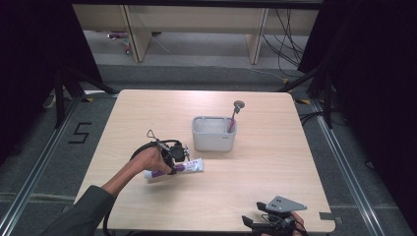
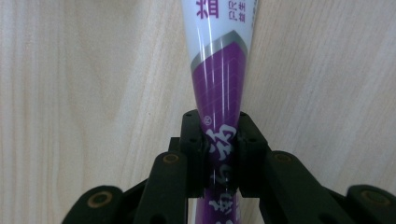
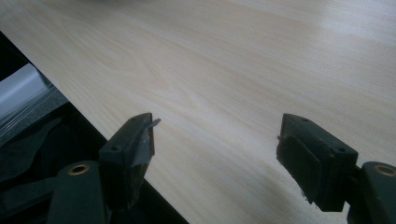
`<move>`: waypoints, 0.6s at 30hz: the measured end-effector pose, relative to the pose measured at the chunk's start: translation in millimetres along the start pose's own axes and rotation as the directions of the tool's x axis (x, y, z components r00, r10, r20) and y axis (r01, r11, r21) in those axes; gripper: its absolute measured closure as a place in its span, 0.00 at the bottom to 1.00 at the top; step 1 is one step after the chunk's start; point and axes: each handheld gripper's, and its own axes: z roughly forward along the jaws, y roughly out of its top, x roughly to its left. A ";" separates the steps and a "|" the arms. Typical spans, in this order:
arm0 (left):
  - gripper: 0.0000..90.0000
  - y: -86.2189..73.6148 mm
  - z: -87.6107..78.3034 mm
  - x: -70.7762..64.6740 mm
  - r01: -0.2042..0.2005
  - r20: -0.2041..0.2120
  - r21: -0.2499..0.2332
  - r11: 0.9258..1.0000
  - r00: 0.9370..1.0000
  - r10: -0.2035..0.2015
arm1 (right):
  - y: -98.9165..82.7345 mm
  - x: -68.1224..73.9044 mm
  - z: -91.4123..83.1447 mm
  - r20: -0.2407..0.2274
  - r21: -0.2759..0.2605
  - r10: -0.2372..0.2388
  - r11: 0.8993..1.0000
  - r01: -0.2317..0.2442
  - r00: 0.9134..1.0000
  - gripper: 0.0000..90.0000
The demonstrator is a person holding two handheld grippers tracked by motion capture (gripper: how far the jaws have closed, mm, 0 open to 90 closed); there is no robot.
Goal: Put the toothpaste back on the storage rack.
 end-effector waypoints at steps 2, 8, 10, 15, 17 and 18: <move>0.85 -1.6 -2.3 -1.5 0.000 0.002 -0.027 1.000 1.000 0.001 | 0.0 -0.9 -0.3 0.006 -0.017 0.002 1.000 -0.002 1.000 0.31; 0.85 -4.4 -13.9 -4.9 0.001 -0.041 -0.105 0.994 0.999 -0.005 | -0.1 -0.9 -0.5 0.011 -0.018 0.003 1.000 -0.003 1.000 0.31; 0.85 -5.0 -16.1 -5.8 0.001 -0.048 -0.124 0.992 0.999 -0.007 | -0.2 -0.5 -0.6 0.010 -0.018 0.010 1.000 -0.010 1.000 0.31; 0.85 -8.9 -25.7 -7.8 0.049 -0.047 -0.250 0.967 0.997 -0.062 | -0.2 -0.1 -2.5 0.002 -0.006 0.052 0.999 -0.052 0.999 0.31; 0.85 -10.4 -28.9 -7.8 0.057 -0.036 -0.282 0.958 0.997 -0.070 | -0.1 -2.6 -2.8 0.015 -0.017 0.020 1.000 -0.019 1.000 0.31; 0.85 -11.9 -31.1 -7.4 0.064 -0.033 -0.313 0.948 0.996 -0.078 | -0.4 -0.7 -2.2 0.008 -0.018 0.048 0.999 -0.047 0.999 0.31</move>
